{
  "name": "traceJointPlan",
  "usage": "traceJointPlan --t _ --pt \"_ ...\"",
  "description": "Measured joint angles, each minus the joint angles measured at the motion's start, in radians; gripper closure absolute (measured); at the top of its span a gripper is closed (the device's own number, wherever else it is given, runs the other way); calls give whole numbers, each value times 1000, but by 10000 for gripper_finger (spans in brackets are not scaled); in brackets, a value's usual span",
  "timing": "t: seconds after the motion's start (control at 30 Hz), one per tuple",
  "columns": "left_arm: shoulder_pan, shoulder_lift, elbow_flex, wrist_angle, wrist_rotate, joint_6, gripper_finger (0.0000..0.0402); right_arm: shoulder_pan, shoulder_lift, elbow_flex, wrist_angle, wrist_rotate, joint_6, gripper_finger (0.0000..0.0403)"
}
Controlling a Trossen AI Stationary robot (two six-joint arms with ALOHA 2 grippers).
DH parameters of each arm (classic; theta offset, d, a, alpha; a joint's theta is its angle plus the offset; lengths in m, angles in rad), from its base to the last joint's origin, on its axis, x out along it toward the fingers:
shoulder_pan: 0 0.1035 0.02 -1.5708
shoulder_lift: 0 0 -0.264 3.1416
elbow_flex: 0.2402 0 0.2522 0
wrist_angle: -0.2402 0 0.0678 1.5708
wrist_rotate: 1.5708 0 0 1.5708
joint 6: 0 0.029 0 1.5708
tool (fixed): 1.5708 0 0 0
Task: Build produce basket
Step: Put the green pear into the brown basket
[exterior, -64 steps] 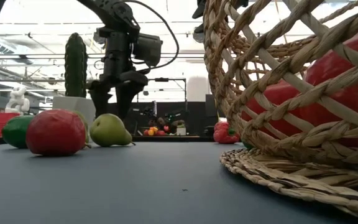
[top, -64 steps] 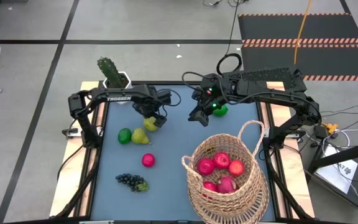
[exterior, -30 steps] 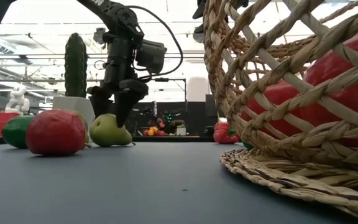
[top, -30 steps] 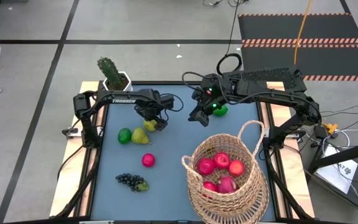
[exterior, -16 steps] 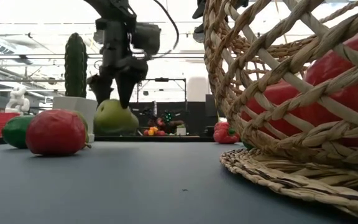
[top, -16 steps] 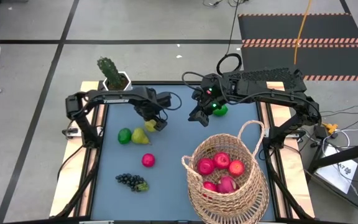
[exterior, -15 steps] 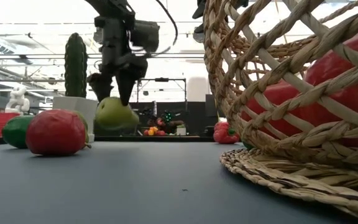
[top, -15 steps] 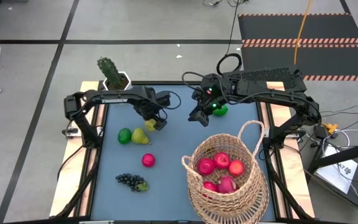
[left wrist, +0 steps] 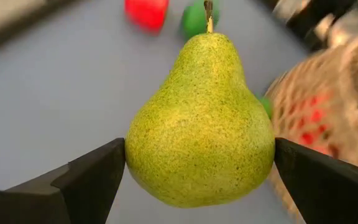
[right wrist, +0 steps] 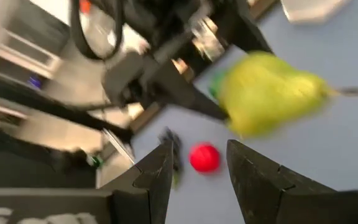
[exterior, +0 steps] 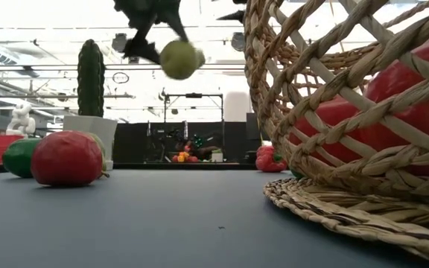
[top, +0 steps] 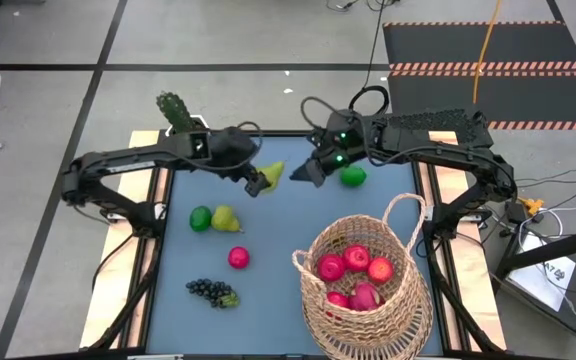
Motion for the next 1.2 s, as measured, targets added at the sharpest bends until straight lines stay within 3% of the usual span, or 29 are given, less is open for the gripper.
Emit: traceJointPlan --t 0.2,0.4,0.63,0.83,1.2 --pt "-48 -30 1 228 -90 12 5 -6 -71 0 217 116 0 247" --pt "-93 -30 1 479 -115 42 5 -6 -184 1 380 291 -93 184" --pt "-130 -30 1 689 -119 189 5 3 -268 1 383 311 -346 123" --pt "-149 -30 1 782 -121 253 5 2 -263 1 378 264 -392 127" --pt "-163 -30 1 790 -119 256 5 3 -218 1 390 226 -347 165"
